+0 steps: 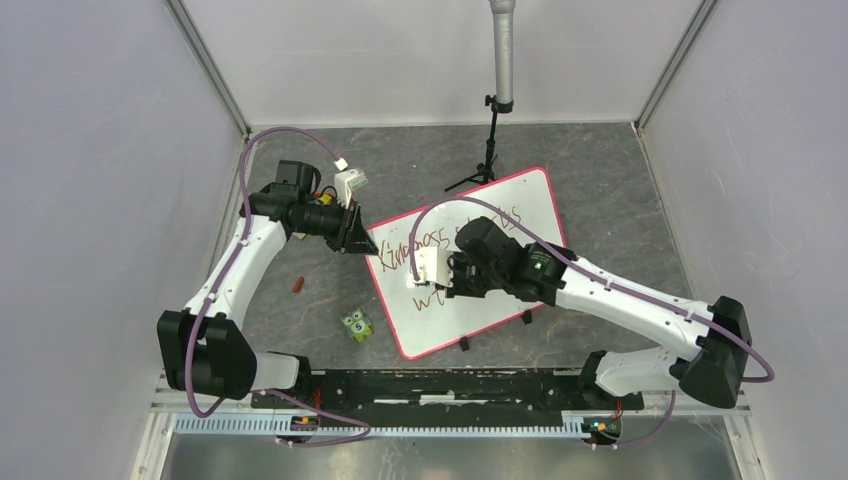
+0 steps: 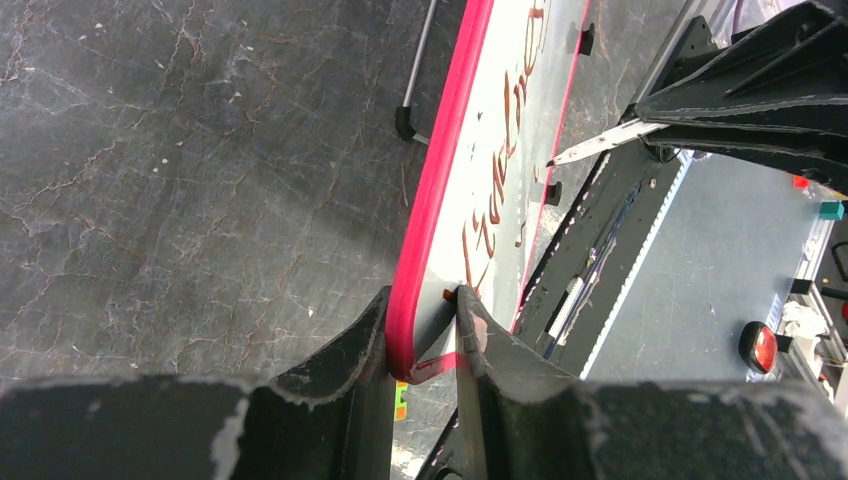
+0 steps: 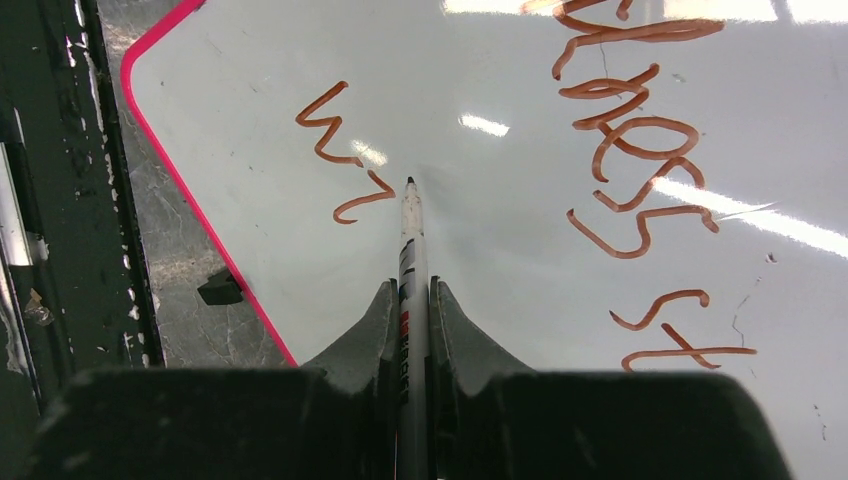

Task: Write a sentence on the whiteboard

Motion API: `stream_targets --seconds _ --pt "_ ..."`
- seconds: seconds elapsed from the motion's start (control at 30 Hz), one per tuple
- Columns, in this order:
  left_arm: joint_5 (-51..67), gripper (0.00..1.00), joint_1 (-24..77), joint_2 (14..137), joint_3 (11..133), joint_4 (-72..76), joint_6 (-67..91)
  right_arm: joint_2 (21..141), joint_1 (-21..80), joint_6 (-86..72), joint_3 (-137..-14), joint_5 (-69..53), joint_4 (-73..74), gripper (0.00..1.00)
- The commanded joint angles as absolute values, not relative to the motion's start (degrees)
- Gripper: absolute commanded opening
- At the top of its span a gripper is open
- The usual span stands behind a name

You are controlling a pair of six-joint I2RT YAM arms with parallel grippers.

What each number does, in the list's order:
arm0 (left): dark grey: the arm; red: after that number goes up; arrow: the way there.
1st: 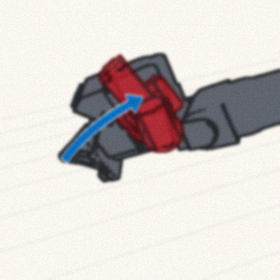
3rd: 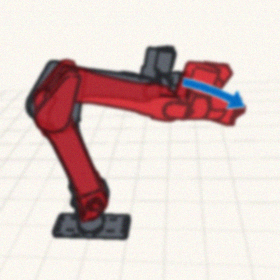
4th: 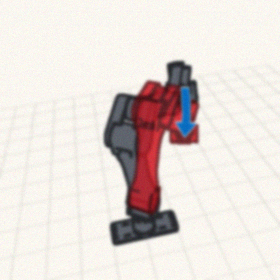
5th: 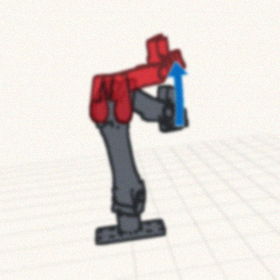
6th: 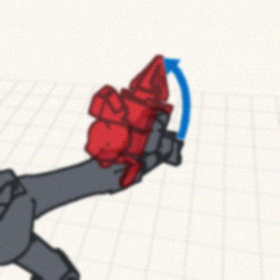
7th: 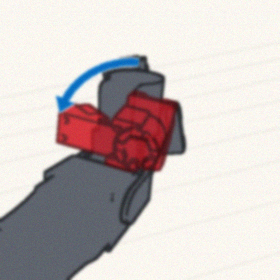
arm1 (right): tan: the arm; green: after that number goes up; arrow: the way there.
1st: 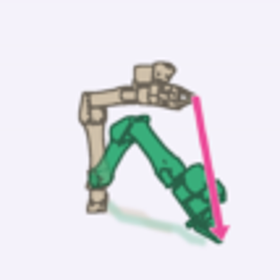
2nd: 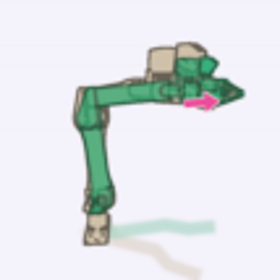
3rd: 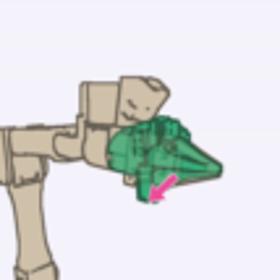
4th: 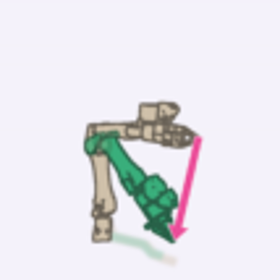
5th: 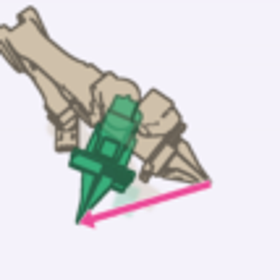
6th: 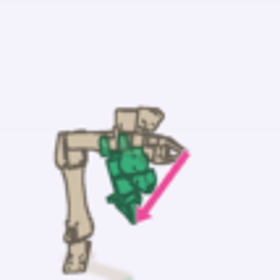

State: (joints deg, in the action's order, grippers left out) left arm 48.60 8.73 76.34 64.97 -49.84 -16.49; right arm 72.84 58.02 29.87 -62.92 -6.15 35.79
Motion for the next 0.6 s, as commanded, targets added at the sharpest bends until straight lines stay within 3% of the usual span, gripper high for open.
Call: stream_targets --seconds 0.0,0.57 --pt "46.1 0.03 9.3 76.5 64.8 -48.0 -17.2 74.7 57.9 30.0 -64.6 -5.9 33.5 0.0" --pt "45.8 0.02 9.3 76.2 64.6 -48.1 -17.3 72.8 57.9 29.9 -63.0 -5.9 35.1 0.0"
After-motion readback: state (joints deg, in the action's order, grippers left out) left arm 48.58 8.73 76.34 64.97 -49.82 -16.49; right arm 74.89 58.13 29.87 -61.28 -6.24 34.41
